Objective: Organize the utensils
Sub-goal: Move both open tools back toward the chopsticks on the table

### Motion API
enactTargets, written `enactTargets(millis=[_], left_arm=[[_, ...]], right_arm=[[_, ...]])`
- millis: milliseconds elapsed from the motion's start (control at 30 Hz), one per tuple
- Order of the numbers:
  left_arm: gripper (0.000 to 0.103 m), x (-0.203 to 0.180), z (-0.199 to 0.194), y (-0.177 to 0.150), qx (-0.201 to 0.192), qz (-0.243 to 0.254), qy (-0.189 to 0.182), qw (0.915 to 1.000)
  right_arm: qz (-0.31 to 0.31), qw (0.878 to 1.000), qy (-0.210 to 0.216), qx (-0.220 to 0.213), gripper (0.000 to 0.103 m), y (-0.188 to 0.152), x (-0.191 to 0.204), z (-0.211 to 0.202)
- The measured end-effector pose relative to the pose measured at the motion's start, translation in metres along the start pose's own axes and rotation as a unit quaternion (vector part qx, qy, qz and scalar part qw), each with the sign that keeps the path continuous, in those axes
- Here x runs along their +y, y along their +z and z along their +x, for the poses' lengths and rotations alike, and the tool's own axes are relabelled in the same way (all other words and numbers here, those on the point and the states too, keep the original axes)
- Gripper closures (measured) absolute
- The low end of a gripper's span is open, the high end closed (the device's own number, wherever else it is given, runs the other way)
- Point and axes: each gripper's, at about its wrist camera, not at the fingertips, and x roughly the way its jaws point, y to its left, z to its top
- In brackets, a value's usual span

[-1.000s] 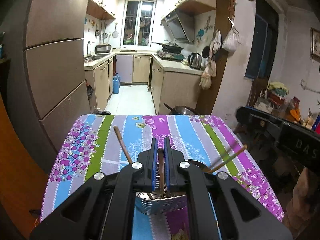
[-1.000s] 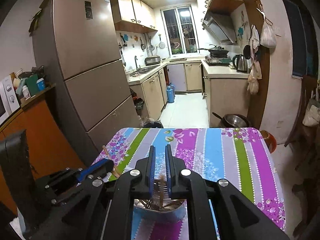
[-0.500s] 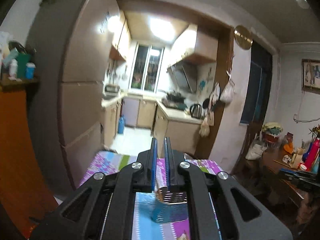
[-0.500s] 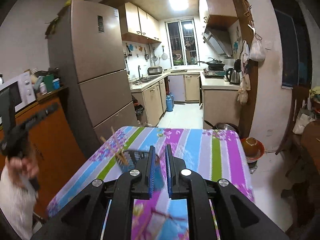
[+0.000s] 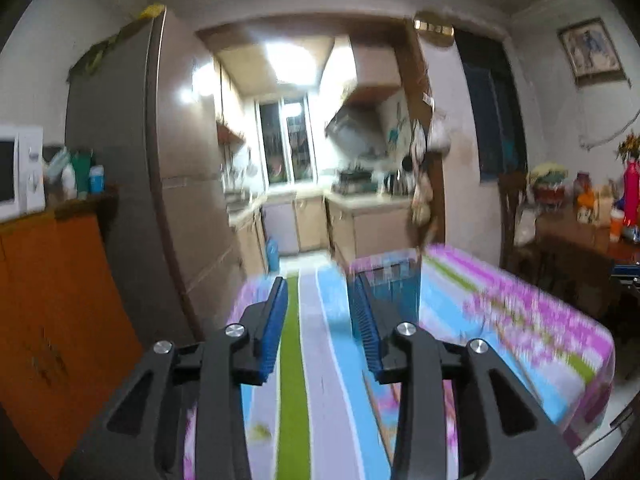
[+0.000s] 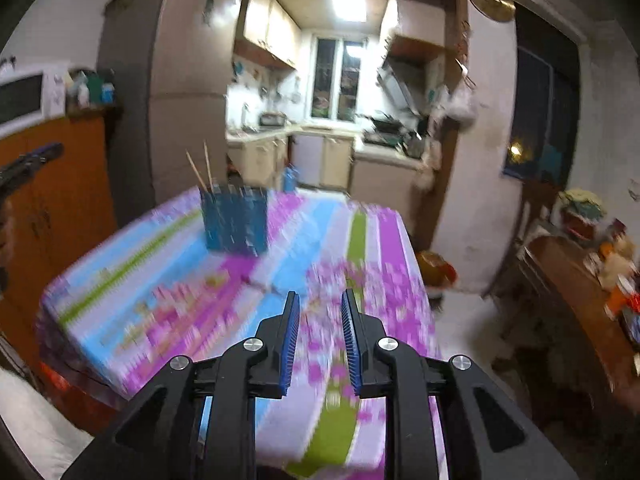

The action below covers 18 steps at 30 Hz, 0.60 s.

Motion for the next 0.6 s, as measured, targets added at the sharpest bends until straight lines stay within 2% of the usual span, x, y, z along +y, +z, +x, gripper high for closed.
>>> enactTargets(millis=[133, 267, 333, 600], left_arm=[[0.070, -0.020, 0.007, -0.065, 0.058, -0.004, -0.018, 0.9981], [0.073, -0.043, 0.013, -0.123, 0.114, 0.000, -0.030, 0.9931], [0.076, -0.052, 0.013, -0.145, 0.128, 0.006, -0.035, 0.9911], [0.076, -0.056, 0.031, -0.178, 0.143, -0.001, -0.018, 0.9895]], right_arm=[[0.011, 1.000, 0.000, 0.016, 0.080, -0.049, 0.032, 0.020], [0.009, 1.000, -0.014, 0.013, 0.080, -0.072, 0.064, 0.032], [0.008, 1.000, -0.021, 0.006, 0.080, -0.079, 0.077, 0.036], [0.011, 1.000, -0.023, 0.012, 0.080, -0.097, 0.104, 0.055]])
